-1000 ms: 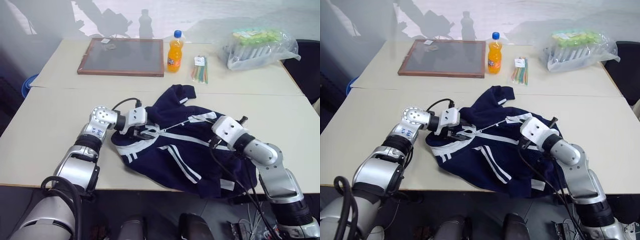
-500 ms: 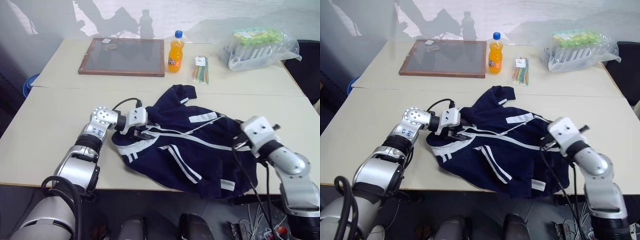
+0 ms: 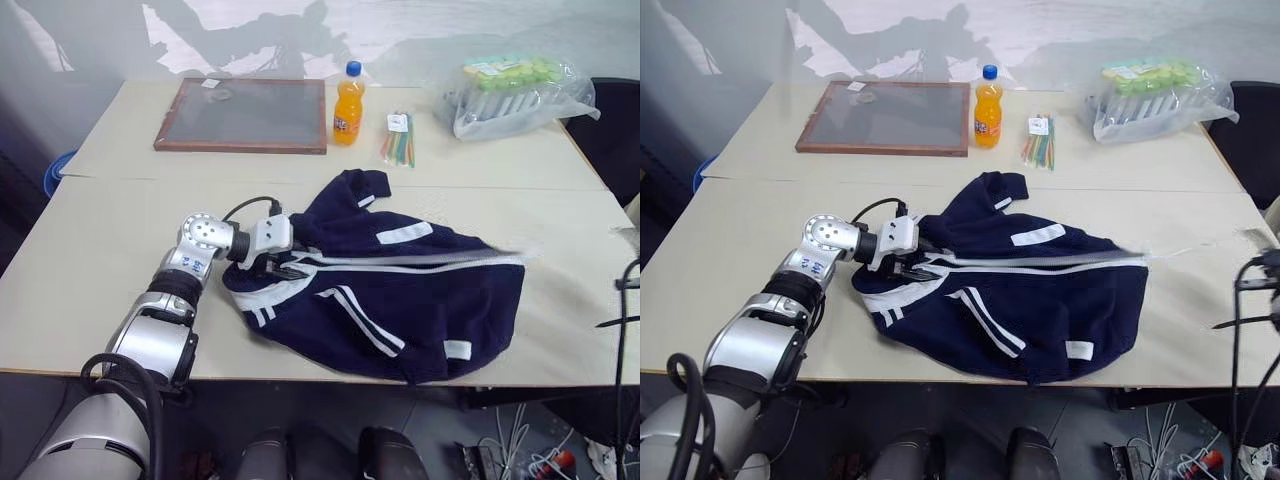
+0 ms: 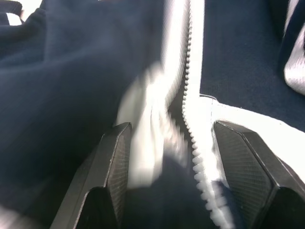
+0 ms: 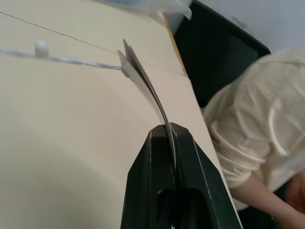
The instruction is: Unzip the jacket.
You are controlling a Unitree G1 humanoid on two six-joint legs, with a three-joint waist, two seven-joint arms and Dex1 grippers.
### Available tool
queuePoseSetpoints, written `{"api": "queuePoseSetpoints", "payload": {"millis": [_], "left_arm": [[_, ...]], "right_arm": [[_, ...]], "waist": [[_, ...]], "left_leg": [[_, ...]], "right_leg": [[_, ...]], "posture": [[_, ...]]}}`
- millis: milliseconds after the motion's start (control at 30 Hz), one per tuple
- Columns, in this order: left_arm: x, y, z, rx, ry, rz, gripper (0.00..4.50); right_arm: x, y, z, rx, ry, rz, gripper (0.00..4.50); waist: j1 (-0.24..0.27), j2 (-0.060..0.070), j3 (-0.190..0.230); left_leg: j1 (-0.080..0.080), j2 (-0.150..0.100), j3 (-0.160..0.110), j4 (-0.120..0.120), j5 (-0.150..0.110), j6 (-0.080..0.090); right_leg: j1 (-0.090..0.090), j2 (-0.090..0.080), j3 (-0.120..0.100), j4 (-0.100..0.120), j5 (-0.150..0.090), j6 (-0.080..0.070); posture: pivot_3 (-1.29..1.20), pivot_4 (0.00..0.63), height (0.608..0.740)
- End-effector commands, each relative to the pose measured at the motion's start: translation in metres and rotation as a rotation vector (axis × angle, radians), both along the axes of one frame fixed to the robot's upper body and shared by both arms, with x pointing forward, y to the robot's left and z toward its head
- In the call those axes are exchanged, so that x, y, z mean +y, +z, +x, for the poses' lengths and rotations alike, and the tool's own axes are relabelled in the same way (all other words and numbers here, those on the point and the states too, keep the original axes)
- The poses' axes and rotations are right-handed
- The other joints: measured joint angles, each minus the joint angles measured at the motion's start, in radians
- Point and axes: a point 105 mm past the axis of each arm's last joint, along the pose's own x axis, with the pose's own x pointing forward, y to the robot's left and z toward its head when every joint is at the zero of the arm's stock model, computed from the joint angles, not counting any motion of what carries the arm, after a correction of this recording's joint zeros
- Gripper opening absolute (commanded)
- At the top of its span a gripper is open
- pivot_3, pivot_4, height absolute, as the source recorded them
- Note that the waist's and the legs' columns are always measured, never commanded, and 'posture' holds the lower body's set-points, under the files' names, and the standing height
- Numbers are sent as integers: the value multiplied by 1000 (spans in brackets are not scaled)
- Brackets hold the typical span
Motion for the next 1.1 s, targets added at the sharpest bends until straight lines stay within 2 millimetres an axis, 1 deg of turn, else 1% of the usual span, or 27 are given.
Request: {"api": "queuePoseSetpoints", "payload": {"millis": [33, 100, 167, 200, 233, 267, 300, 367, 433, 467, 500, 533, 633, 733, 800, 867, 933, 1000, 1100], "left_arm": [[11, -16, -6, 48, 14, 43, 2901], [11, -14, -5, 48, 17, 24, 2901], [7, 1, -5, 80, 21, -73, 2901], [6, 9, -6, 94, 19, -113, 2901], [7, 17, -7, 110, 16, -149, 2901], [9, 23, -10, 125, 10, -172, 2901], [12, 29, -13, 139, 5, -190, 2928], [18, 40, -20, 165, -2, -211, 3268], [26, 48, -29, 180, -5, -213, 3765], [34, 53, -35, 183, 0, -206, 4116], [41, 58, -40, 185, 6, -200, 4392], [49, 62, -45, 186, 18, -191, 4500], [69, 70, -59, 194, 58, -170, 4500], [102, 81, -73, 180, 132, -120, 4500], [117, 88, -79, 159, 172, -93, 4500], [131, 101, -88, 145, 200, -79, 4500], [141, 113, -98, 143, 216, -81, 4500], [147, 117, -102, 140, 233, -81, 4500], [152, 114, -105, 125, 251, -58, 4500]], "right_arm": [[-24, 28, -8, -80, -82, -17, 0], [-18, 28, 0, -58, -38, -30, 0], [25, 16, 25, 30, 195, -15, 0], [42, 10, 34, 75, 285, -26, 0], [58, 5, 42, 123, 375, -52, 0], [68, 0, 46, 163, 445, -70, 0], [79, -3, 50, 202, 521, -99, 189], [91, -9, 53, 277, 634, -130, 668], [99, -12, 51, 351, 742, -167, 1316], [103, -13, 47, 404, 809, -196, 1696], [105, -13, 43, 448, 864, -212, 2003], [105, -11, 38, 488, 905, -223, 2361], [97, 0, 26, 568, 972, -224, 3449], [87, 20, 10, 618, 1015, -173, 4472], [81, 32, 3, 612, 1014, -139, 4492], [75, 48, -2, 576, 1004, -75, 4492], [72, 60, -8, 548, 1009, -17, 4492], [71, 62, -12, 540, 1019, 25, 4492], [70, 59, -11, 516, 1008, 51, 4492]], "waist": [[-2, 0, 0], [-4, 1, 0], [-13, 1, 0], [-19, 1, 0], [-23, 1, 0], [-27, 1, 0], [-29, 1, 0], [-33, 2, 1], [-32, 3, 1], [-31, 3, 1], [-31, 3, 2], [-31, 3, 2], [-28, 3, 2], [-26, 3, 2], [-27, 4, 3], [-27, 4, 3], [-25, 4, 3], [-23, 4, 3], [-22, 4, 3]], "left_leg": [[0, 0, 0, 0, 0, 0], [0, 0, 0, -1, 0, 0], [0, 0, 0, -1, 0, 0], [0, 0, 0, -1, 0, 0], [0, 1, 0, 0, 0, 0], [0, 1, 1, 0, 0, 0], [0, 1, 1, -1, 0, 0], [-2, 1, 1, -1, 0, 0], [-2, 0, 1, -1, 0, 0], [-2, 0, 0, -1, 0, 0], [-2, 0, 0, -1, 0, 0], [-2, 1, 0, -1, 0, 0], [-2, 1, 0, 0, 0, 0], [-2, 1, 0, 1, 0, 0], [-2, 2, 0, 1, 0, 0], [-2, 2, 0, 1, -1, 0], [-2, 2, 1, 1, -1, 0], [-2, 2, 0, 1, -1, -1], [-1, 2, 2, 1, -2, -1]], "right_leg": [[0, 0, 0, 0, 0, 0], [0, 0, 0, 0, 0, 0], [0, 0, 0, 0, 0, 0], [0, 0, 0, 0, 0, 0], [0, 0, 1, 0, 0, 0], [-1, 0, 1, 0, 0, 0], [-2, 1, 1, 0, 0, 0], [-3, 1, 1, 0, 0, 0], [-3, 0, 1, 0, 0, 0], [-3, 0, 1, 0, 0, 0], [-3, 0, 1, 0, 0, 0], [-3, 0, 1, -1, 0, 0], [-2, 0, 1, -1, 0, 0], [-2, 0, 1, -1, 0, 0], [-2, 0, 1, -1, 0, 0], [-2, 0, 1, -1, 0, 0], [-2, 0, 1, -1, 0, 0], [-2, 0, 1, -1, 0, 0], [-2, 0, 2, -1, 0, 0]], "posture": [[0, 150, 740], [0, 150, 740], [0, 150, 740], [0, 150, 740], [0, 150, 740], [0, 150, 740], [0, 150, 740], [0, 150, 740], [0, 150, 740], [0, 150, 740], [0, 150, 740], [0, 150, 740], [0, 150, 740], [0, 150, 740], [0, 150, 740], [0, 150, 740], [0, 150, 740], [0, 150, 740], [0, 150, 740]]}}
